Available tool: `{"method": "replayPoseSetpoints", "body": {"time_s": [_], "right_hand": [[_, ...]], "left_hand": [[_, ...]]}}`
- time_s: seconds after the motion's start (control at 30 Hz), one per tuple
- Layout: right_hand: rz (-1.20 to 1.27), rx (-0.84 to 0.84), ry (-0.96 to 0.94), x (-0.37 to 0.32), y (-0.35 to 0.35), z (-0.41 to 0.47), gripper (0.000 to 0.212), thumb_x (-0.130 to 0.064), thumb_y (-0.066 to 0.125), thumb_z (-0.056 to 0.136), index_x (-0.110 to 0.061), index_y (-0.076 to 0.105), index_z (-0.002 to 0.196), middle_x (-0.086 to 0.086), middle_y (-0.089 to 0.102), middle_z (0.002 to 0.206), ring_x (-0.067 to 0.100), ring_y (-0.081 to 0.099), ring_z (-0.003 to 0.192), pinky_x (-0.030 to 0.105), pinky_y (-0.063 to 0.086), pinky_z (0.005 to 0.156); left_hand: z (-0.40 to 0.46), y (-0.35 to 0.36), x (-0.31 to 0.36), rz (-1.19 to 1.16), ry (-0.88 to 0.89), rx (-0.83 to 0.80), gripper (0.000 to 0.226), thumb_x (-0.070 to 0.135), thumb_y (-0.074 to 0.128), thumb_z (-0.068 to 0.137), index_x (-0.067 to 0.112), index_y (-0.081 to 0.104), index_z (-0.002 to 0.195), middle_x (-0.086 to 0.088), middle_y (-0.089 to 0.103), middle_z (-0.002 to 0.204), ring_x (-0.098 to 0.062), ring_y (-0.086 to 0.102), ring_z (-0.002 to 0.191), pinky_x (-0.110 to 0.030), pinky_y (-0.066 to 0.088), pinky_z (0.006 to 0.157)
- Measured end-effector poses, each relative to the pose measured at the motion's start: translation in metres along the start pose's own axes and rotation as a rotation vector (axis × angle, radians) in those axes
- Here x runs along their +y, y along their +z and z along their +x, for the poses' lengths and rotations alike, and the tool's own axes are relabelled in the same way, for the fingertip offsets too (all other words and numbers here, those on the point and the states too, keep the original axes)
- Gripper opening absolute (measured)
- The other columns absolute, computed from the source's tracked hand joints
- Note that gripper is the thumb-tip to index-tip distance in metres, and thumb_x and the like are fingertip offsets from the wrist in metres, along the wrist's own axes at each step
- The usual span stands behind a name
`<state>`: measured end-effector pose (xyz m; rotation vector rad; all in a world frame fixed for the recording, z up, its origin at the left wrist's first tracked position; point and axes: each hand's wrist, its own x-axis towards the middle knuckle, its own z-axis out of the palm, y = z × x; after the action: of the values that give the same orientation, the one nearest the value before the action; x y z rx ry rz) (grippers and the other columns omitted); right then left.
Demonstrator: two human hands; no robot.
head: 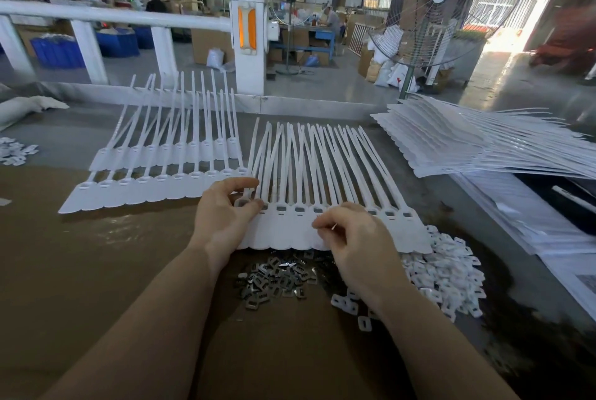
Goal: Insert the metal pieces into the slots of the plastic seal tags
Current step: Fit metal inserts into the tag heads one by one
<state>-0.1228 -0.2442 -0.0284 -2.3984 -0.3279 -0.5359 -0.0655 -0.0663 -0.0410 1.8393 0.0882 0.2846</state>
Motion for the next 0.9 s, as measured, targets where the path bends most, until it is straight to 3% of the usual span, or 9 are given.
{"method": "replayPoseSetpoints", "body": {"time_s": [0.2,0.4,0.73,0.9], "right_hand": [[-0.003,0.039,-0.073,0.006,0.001,-0.006,0.011,-0.002,0.063,0.084,-0.010,0.069,0.087,-0.005,0.059,0.086,0.014,0.056,0.084,0.030,0.049,0.079],[-0.033,0.048,-0.080,0.008,0.002,-0.009,0.011,-0.001,0.063,0.083,-0.011,0.068,0.085,-0.003,0.059,0.085,0.014,0.055,0.083,0.028,0.048,0.076],[-0.044,0.117,-0.068,0.012,0.004,-0.009,0.011,-0.001,0.062,0.084,-0.010,0.068,0.084,-0.004,0.062,0.084,0.012,0.057,0.079,0.021,0.045,0.074],[-0.029,0.210,-0.035,0.015,0.002,-0.007,0.014,0.000,0.058,0.087,-0.008,0.069,0.089,0.000,0.067,0.088,0.015,0.060,0.083,0.026,0.047,0.076]], "left_hand": [[0.001,0.001,-0.001,0.005,-0.013,0.010,0.026,0.013,0.071,0.082,0.027,0.067,0.103,0.007,0.061,0.099,-0.017,0.055,0.102,-0.033,0.046,0.094],[0.001,0.000,-0.002,0.043,-0.017,0.011,0.024,0.019,0.072,0.082,0.029,0.067,0.103,0.001,0.062,0.107,-0.020,0.055,0.106,-0.040,0.046,0.095],[-0.001,0.002,0.001,0.120,0.047,-0.001,0.014,0.026,0.067,0.086,0.033,0.062,0.097,0.001,0.058,0.113,-0.010,0.050,0.103,-0.025,0.038,0.089],[-0.002,0.002,0.002,0.130,0.039,-0.005,0.013,0.025,0.067,0.086,0.030,0.063,0.097,-0.003,0.060,0.114,-0.014,0.053,0.107,-0.034,0.042,0.099]]}}
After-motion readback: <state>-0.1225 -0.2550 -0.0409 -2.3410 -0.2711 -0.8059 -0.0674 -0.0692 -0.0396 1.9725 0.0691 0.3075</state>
